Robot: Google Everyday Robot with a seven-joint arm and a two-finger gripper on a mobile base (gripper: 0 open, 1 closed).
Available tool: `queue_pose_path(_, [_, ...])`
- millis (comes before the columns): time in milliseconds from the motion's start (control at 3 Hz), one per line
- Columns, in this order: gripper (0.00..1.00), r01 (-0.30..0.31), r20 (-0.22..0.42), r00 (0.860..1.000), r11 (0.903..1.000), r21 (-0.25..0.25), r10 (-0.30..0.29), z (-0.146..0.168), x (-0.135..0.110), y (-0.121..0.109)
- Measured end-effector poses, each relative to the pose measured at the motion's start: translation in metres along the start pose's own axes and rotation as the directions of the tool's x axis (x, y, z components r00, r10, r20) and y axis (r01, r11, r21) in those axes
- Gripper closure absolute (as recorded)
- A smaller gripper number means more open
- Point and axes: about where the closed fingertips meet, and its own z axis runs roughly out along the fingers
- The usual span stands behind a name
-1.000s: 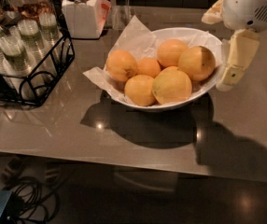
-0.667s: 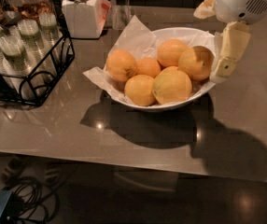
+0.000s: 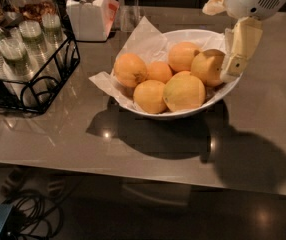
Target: Pick orange from white bowl
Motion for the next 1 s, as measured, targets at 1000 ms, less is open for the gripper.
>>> queue_pose_path(1000, [0.38, -0.081, 0.047, 0.996, 0.9967, 0.003, 0.081, 0.024, 0.015, -0.028])
